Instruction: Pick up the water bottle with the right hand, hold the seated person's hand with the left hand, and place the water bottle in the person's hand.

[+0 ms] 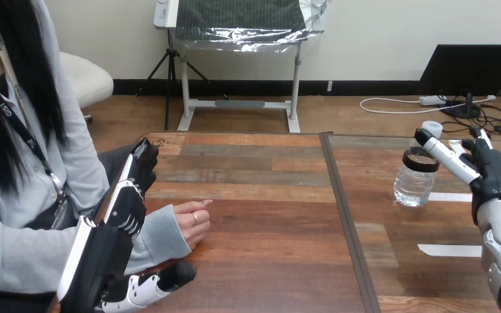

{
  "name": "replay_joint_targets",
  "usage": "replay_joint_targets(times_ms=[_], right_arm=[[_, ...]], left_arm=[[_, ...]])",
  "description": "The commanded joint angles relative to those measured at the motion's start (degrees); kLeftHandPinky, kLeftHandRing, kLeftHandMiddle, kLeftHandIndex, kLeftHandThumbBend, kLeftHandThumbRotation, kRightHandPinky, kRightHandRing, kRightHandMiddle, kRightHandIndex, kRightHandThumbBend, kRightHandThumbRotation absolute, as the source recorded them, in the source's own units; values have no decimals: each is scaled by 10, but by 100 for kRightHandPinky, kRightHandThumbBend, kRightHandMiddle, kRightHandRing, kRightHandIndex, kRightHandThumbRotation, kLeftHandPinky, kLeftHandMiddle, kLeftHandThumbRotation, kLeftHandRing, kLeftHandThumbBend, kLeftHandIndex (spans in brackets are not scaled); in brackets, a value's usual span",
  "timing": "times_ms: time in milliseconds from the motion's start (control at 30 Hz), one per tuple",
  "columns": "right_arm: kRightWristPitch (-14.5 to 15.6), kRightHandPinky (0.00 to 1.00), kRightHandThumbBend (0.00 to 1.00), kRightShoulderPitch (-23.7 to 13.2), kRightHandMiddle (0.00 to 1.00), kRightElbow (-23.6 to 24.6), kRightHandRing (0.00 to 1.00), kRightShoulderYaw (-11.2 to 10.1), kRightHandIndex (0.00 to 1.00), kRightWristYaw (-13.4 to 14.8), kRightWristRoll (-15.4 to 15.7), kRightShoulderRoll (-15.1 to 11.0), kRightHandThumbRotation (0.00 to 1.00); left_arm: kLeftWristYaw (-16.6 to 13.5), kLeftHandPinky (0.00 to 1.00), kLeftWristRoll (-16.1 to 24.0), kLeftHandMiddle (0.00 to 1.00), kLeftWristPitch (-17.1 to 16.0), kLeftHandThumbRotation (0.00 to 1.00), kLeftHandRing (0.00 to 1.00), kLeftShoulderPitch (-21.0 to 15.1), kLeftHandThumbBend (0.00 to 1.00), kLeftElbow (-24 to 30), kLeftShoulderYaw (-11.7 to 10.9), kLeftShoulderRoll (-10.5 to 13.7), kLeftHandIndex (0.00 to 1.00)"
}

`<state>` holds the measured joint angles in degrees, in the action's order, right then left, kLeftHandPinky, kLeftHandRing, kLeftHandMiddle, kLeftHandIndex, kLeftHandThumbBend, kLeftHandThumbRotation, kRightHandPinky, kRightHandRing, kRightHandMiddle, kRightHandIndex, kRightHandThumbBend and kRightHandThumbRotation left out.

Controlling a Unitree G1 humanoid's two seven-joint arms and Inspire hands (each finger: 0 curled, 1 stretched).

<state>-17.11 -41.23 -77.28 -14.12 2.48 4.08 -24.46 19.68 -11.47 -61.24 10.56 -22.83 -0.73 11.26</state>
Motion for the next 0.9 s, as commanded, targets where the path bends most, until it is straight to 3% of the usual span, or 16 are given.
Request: replay_joint_targets(times_ms=[0, 667, 867], right_arm=[[2, 93, 100, -58, 98, 0, 97, 3, 100, 3, 5, 3, 50], [21, 85, 100, -52, 97, -4, 91, 4, 100, 5, 14, 8, 48], [29, 91, 100, -51, 98, -5, 95, 13, 100, 7, 26, 8, 48]], left_arm=[[11, 100, -17, 100, 7, 59, 100, -11, 100, 41, 4, 12, 100], [11, 100, -6, 100, 6, 58, 100, 3, 100, 59, -6, 4, 100], [7, 100, 0, 100, 12, 57, 100, 10, 100, 70, -7, 3, 100]])
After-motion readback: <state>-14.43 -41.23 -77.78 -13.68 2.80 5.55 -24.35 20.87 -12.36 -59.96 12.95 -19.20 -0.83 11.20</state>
